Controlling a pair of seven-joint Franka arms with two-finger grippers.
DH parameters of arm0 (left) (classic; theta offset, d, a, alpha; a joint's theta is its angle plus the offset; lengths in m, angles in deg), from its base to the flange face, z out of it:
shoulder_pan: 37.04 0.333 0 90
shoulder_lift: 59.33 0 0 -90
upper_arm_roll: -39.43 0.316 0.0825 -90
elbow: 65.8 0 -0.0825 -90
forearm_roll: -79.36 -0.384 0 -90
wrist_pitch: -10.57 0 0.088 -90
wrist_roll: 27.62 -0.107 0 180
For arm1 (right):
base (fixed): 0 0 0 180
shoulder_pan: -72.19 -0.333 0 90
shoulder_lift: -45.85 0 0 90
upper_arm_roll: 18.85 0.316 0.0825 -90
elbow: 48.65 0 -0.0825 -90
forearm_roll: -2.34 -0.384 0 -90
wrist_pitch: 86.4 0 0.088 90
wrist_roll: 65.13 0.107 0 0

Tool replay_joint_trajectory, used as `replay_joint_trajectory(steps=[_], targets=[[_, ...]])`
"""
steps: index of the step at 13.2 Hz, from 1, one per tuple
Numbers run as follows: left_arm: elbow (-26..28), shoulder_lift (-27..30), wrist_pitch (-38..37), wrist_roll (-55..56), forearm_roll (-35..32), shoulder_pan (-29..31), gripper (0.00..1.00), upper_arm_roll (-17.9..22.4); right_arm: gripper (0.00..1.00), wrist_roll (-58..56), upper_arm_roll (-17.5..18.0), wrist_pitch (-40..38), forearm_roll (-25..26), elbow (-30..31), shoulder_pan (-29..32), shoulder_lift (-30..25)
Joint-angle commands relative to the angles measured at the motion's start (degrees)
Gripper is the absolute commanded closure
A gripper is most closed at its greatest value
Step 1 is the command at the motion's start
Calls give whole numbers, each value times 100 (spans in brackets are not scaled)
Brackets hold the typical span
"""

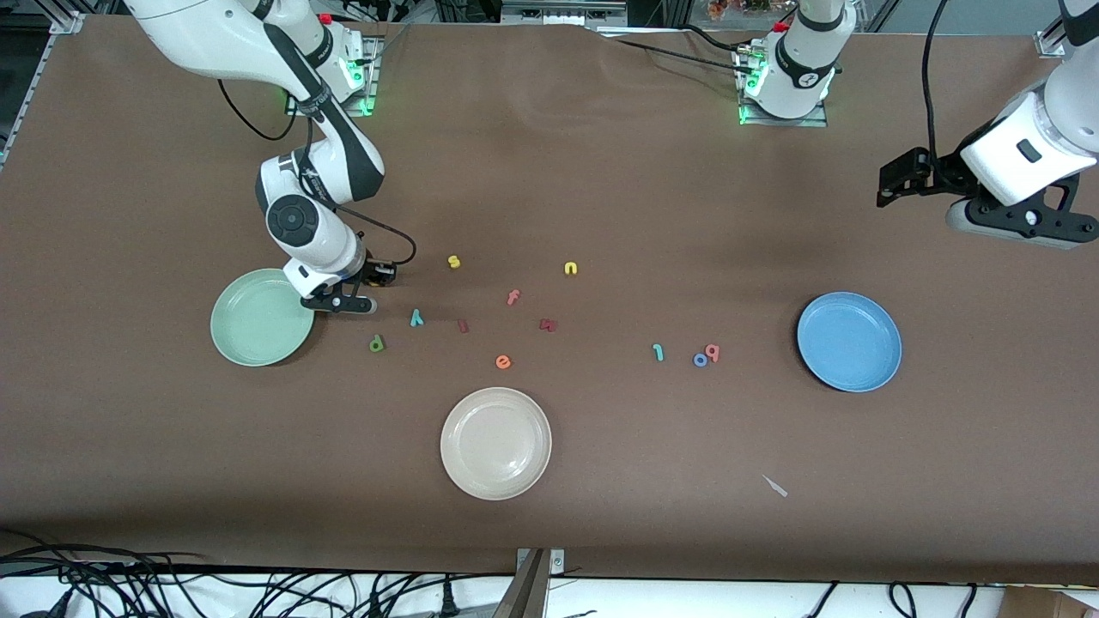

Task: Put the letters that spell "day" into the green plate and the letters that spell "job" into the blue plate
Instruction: 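Place the D on the green plate while the left gripper reaches letters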

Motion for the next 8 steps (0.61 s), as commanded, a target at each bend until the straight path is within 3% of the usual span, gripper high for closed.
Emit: replay_joint_trajectory(steps=[1, 3, 6, 8], targets=[[-59, -115, 122, 7, 134, -25, 0, -3, 80, -12, -10, -1075, 110, -755, 30, -19], [133, -80, 410, -2, 143, -77, 0, -3, 80, -387, -105, -1298, 119, -1011, 135, -2], [1299, 271, 1805, 129, 134, -620, 0, -3, 80, -1502, -448, -1298, 119, -1187, 302, 51], [1802, 228, 2659, 742, 134, -990, 0, -21, 79, -2039, -511, -1280, 128, -1354, 504, 191]])
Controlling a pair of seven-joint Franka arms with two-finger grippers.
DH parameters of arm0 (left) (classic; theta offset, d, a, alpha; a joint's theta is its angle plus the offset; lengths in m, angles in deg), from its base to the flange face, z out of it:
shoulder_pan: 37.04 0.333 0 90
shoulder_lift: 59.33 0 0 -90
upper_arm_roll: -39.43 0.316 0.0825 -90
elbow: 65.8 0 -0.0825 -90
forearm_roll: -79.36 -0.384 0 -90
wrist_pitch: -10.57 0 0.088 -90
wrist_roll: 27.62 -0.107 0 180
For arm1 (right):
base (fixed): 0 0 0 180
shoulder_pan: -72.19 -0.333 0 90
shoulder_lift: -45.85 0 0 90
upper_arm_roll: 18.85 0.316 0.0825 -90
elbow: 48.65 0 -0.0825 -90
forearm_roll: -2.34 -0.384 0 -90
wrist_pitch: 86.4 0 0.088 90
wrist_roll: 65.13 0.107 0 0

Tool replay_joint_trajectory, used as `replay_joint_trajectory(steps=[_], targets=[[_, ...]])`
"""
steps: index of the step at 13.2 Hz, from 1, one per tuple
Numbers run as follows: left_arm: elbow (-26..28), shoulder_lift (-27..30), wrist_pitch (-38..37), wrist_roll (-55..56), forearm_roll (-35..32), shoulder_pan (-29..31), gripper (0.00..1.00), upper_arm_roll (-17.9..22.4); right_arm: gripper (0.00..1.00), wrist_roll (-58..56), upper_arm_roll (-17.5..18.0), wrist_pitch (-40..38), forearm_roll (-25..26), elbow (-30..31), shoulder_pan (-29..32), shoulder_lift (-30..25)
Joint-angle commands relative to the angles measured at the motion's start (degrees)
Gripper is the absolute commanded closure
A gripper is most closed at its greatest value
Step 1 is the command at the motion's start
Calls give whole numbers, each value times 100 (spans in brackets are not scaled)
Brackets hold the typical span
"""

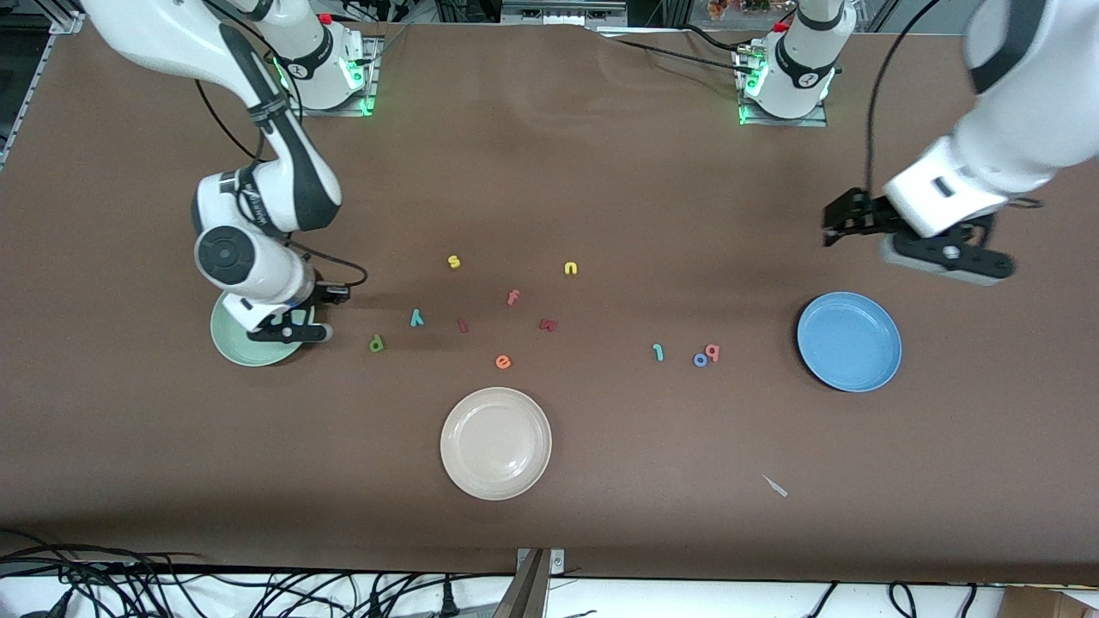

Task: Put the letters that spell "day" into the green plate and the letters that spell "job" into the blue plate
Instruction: 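Place the D on the green plate while the left gripper reaches letters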

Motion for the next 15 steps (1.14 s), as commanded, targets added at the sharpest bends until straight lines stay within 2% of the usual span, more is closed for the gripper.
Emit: replay_joint_trajectory(steps=[1, 3, 4, 5, 6, 10, 12, 15], targets=[[842, 174, 953, 496, 109, -331, 0, -1, 79, -687, -4, -63, 85, -327, 276, 269], [1202, 24, 1569, 497, 100, -436, 0, -1, 77, -1197, -4, -19, 85, -546, 539, 506], [1291, -81, 1780, 497, 100, -454, 0, -1, 61, -1391, -4, -27, 85, -661, 662, 603], [1274, -317, 1861, 497, 100, -481, 0, -1, 36, -1427, -4, -19, 77, -723, 690, 639], [1239, -667, 1923, 488, 65, -585, 0, -1, 0, -1376, -4, -27, 68, -732, 681, 639], [1213, -1416, 2564, 461, -120, -718, 0, 139, 0, -1095, 171, -106, 6, -837, 628, 551], [1204, -1654, 2871, 278, -120, -718, 0, 481, 0, -614, 425, -115, -3, -847, 628, 534], [775, -2215, 2987, 258, -50, -929, 0, 509, 0, 432, 891, -106, 15, -846, 602, 525]])
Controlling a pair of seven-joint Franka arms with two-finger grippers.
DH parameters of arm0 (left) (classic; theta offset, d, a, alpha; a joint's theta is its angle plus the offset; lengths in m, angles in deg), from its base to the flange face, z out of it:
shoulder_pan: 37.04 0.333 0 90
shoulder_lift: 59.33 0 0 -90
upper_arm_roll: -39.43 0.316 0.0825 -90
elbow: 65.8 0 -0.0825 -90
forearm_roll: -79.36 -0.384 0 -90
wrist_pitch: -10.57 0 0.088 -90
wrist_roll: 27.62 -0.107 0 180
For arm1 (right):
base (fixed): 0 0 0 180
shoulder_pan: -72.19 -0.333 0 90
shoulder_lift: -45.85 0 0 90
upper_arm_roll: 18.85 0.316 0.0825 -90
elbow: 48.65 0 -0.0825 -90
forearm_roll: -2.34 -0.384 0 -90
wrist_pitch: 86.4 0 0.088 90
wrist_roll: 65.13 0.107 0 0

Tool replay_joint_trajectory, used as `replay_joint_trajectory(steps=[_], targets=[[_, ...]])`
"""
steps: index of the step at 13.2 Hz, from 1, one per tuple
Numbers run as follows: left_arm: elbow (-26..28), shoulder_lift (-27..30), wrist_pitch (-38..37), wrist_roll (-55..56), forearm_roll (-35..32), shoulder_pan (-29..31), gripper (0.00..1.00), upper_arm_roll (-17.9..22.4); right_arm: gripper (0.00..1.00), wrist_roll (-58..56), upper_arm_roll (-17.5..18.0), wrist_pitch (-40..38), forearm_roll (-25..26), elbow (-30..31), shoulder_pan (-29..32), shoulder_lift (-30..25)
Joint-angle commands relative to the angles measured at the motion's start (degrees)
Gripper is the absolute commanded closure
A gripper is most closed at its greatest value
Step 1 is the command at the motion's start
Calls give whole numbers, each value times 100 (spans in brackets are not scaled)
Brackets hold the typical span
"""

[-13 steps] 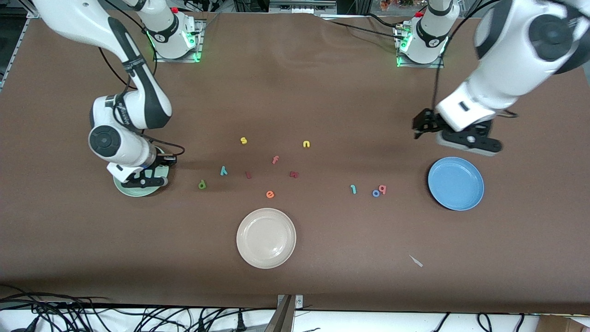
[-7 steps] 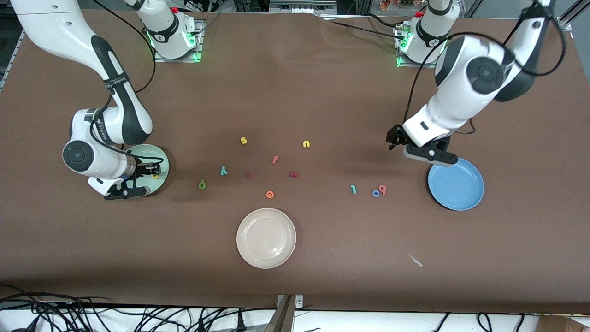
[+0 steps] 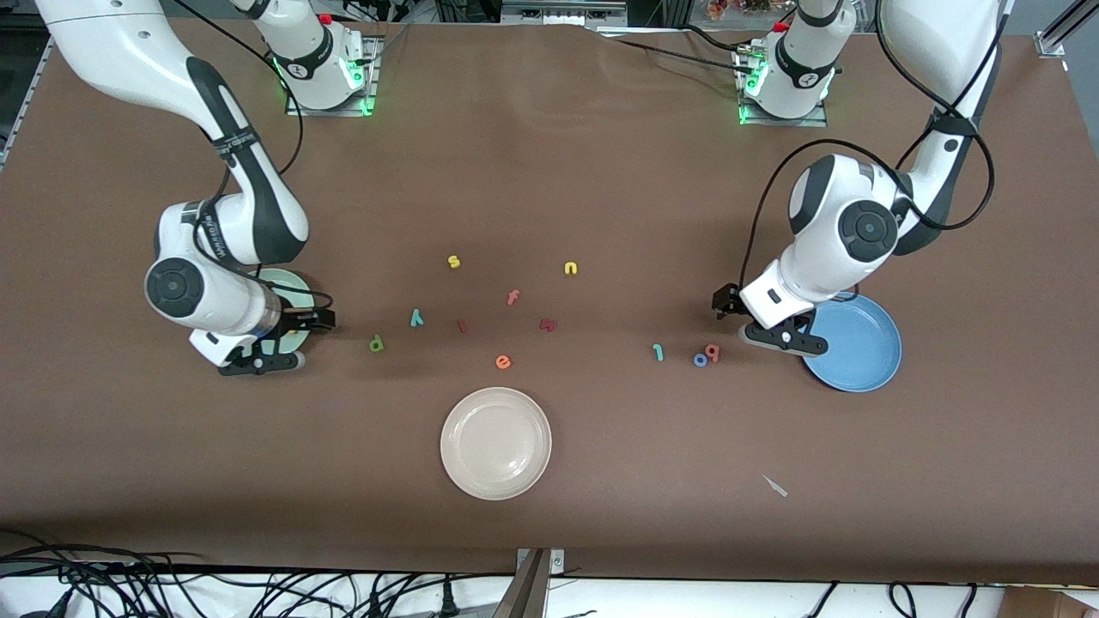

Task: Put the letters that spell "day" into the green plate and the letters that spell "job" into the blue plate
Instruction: 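Place the D on the green plate while the left gripper reaches letters, then grasp the pink b with the left gripper while the right gripper reaches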

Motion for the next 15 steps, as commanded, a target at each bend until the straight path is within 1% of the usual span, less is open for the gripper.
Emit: replay_joint_trajectory(steps=[1, 3, 5, 8, 9, 11, 12, 13, 15], targets=[[-568, -639, 12, 16, -41, -351, 0, 86, 0, 907, 278, -98, 38, -35, -182, -16], [-684, -878, 73, 16, -41, -536, 0, 200, 0, 1514, 270, -19, 99, -35, -621, 28], [-614, -1062, 563, -36, -93, -615, 0, 314, 0, 1596, 270, 173, 100, 0, -754, 98], [-622, -1221, 627, -63, -93, -721, 0, 428, 0, 1858, 270, 481, 108, 44, -956, 212], [-614, -1265, 784, -89, -102, -730, 0, 507, 0, 2025, 261, 587, 108, 53, -1113, 230], [-596, -1379, 987, -98, -172, -730, 0, 543, 0, 2053, 252, 841, 161, 53, -1177, 405], [-596, -1397, 987, -98, -181, -730, 3, 552, 0, 2018, 252, 851, 300, 53, -1177, 458], [-596, -1423, 996, -81, -173, -730, 4, 552, 0, 2018, 252, 851, 441, 61, -1177, 519], [-605, -1520, 1014, -80, -164, -774, 4, 552, 1, 2009, 252, 869, 469, 53, -1229, 590]])
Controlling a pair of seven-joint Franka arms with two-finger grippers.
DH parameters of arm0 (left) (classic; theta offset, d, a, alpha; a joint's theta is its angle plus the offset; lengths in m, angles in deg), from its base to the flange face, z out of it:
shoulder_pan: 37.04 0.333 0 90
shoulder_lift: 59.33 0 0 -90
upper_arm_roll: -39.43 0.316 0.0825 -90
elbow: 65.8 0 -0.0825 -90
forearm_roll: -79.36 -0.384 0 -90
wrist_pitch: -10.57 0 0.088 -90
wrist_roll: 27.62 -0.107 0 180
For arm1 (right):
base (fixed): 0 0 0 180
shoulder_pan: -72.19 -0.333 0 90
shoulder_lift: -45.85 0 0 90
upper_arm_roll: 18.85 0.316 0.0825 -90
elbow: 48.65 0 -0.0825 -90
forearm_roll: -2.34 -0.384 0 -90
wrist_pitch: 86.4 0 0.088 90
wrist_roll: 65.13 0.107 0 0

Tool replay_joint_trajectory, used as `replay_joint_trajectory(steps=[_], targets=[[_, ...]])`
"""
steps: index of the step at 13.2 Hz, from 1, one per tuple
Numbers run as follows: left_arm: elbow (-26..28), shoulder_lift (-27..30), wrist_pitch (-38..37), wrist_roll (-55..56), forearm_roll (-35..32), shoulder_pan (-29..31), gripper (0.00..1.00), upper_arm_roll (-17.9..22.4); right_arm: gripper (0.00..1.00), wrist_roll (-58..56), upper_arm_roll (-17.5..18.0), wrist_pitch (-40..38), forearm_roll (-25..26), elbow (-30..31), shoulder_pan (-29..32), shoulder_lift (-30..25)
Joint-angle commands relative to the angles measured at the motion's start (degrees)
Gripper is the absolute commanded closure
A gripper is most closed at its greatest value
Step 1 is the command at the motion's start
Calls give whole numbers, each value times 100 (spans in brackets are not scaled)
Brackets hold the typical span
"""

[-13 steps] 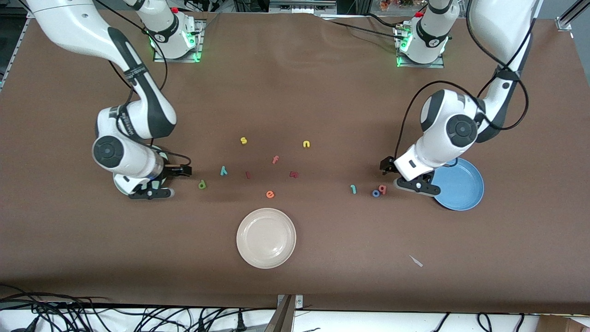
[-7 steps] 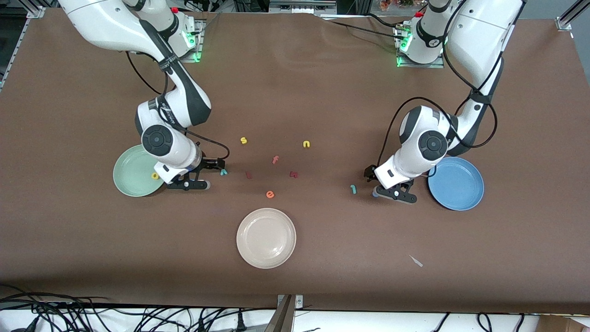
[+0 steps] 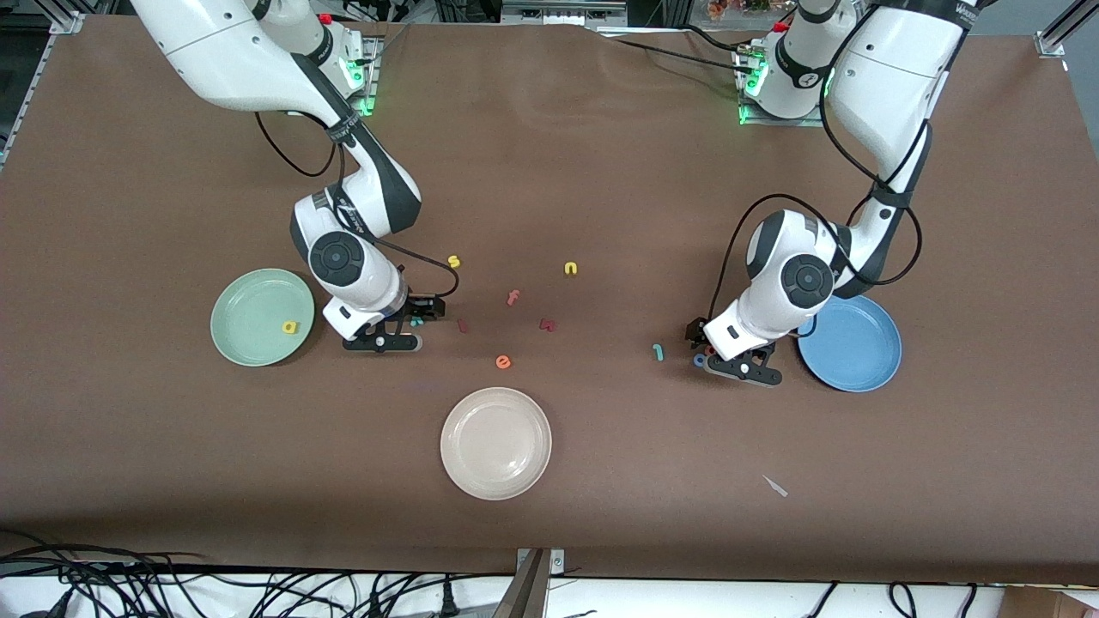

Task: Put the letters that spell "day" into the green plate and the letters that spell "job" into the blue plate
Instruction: 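Grasp the pink b with the left gripper while the right gripper reaches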

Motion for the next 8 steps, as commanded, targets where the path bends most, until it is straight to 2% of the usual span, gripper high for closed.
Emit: replay_joint_trajectory(steps=[1, 3, 5, 8], targets=[[-116, -139, 131, -40, -138, -167, 7, 94, 2, 75, -16, 101, 197, -6, -66, 57], [-107, -139, 132, -40, -138, -202, 22, 138, 7, 75, -16, 249, 329, -6, -40, 153], [-107, -148, 140, -40, -147, -202, 44, 138, 19, 75, -16, 268, 329, 3, -49, 162], [-98, -148, 140, -49, -165, -202, 52, 146, 28, 75, -16, 382, 329, 3, -58, 232]])
